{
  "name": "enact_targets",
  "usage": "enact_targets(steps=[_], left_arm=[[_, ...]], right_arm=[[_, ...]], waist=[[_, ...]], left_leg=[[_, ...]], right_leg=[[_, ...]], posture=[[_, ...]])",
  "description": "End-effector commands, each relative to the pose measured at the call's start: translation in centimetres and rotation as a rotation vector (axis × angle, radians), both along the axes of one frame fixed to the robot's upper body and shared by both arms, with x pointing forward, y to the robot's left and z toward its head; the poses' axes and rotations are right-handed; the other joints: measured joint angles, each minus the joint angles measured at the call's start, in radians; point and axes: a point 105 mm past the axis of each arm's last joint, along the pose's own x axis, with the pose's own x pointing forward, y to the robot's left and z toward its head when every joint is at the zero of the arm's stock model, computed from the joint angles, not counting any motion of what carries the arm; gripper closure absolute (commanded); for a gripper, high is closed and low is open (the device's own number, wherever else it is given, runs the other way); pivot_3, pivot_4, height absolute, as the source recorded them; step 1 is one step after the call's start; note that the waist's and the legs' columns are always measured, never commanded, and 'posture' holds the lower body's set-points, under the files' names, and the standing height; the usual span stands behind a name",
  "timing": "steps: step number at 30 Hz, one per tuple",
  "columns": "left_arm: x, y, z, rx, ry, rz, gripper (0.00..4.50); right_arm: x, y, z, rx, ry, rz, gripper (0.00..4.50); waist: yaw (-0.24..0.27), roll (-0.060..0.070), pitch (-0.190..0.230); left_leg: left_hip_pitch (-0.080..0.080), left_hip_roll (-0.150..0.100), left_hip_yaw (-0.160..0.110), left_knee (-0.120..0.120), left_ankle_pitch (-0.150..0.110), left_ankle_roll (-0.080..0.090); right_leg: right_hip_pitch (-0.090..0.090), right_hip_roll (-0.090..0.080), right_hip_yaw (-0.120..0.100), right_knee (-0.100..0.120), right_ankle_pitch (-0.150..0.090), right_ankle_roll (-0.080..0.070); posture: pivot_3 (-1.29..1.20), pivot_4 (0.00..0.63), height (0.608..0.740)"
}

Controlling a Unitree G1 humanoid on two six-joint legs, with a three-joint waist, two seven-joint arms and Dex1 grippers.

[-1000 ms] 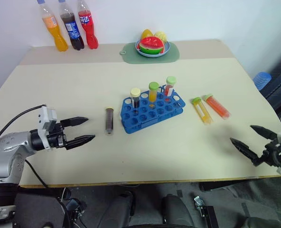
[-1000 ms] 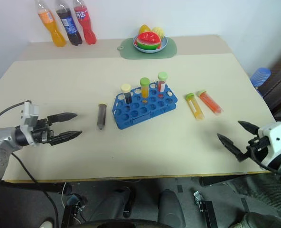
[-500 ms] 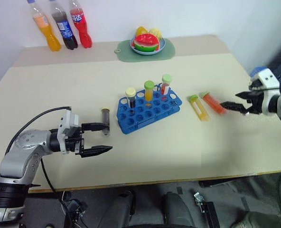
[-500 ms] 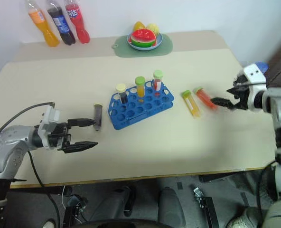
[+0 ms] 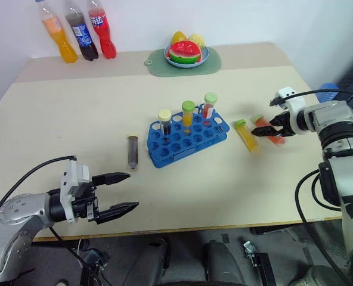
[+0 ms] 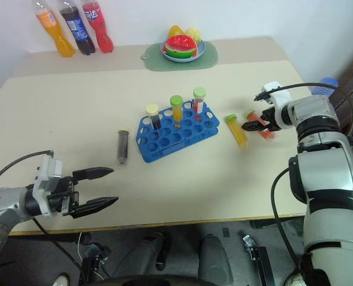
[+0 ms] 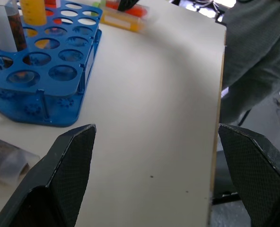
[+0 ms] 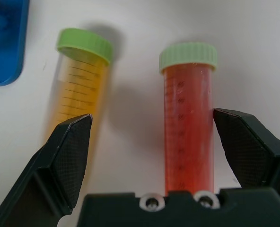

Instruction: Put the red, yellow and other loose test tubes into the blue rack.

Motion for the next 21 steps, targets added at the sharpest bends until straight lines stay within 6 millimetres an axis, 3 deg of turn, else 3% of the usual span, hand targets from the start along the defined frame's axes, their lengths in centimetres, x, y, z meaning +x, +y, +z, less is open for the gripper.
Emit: enact_targets(steps=[1, 5, 8, 13, 16, 19, 21], left_arm=[[-0.6, 0.2, 1.3, -0.006, -0.039, 0.024, 0.22], [-1.0, 0.2, 1.3, -0.008, -0.031, 0.039, 0.22], [-0.8, 0.1, 1.3, -0.013, -0.032, 0.041, 0.22], [0.3, 0.2, 1.5, -0.050, -0.043, 0.053, 0.22], [1.0, 0.2, 1.0, -0.069, -0.039, 0.060, 0.22], [2.1, 0.0, 0.6, -0.076, -0.063, 0.051, 0.22], [2.8, -0.5, 0.5, -0.087, -0.076, 0.030, 0.22]], right_arm=[[0.4, -0.2, 0.6, -0.059, -0.030, 0.004, 1.81], [0.5, -0.7, 0.1, -0.120, -0.037, 0.009, 3.66], [0.5, -1.4, 0.5, -0.170, -0.063, 0.016, 3.71], [0.8, -3.4, 4.7, -0.294, -0.282, 0.097, 3.71], [0.2, -1.9, 7.3, -0.120, -0.417, 0.184, 3.71], [-1.2, 2.4, 10.2, 0.162, -0.762, 0.286, 3.71], [-2.6, 4.2, 9.7, 0.290, -0.896, 0.249, 3.71]], waist=[[0.001, 0.000, 0.000], [-0.002, 0.001, 0.000], [-0.001, 0.001, 0.000], [0.006, 0.002, 0.001], [-0.001, 0.002, 0.000], [-0.005, 0.001, 0.000], [-0.010, 0.001, -0.001]], left_leg=[[0.000, 0.000, 0.000, 0.000, 0.000, 0.000], [0.000, 0.000, 0.000, 0.000, 0.000, 0.000], [0.000, 0.000, 0.000, 0.000, 0.000, 0.000], [-0.001, -0.001, 0.000, 0.000, 0.001, -0.001], [-0.002, -0.001, 0.001, 0.000, 0.001, -0.001], [-0.002, 0.001, 0.002, 0.001, 0.001, -0.001], [-0.001, 0.002, 0.002, 0.000, 0.000, 0.000]], right_leg=[[0.000, 0.000, 0.000, 0.000, 0.000, 0.000], [-0.001, 0.000, 0.000, 0.001, 0.000, 0.000], [-0.001, 0.000, 0.000, 0.001, 0.000, 0.000], [-0.003, 0.000, 0.000, 0.002, 0.000, 0.000], [-0.003, 0.000, 0.001, 0.002, 0.000, 0.000], [-0.004, 0.001, 0.002, 0.004, 0.000, 0.000], [-0.003, 0.002, 0.002, 0.004, 0.000, 0.000]], posture=[[0.00, 0.150, 0.740], [0.00, 0.150, 0.740], [0.00, 0.150, 0.740], [0.00, 0.150, 0.740], [0.00, 0.150, 0.740], [0.00, 0.150, 0.740], [0.00, 0.150, 0.740]])
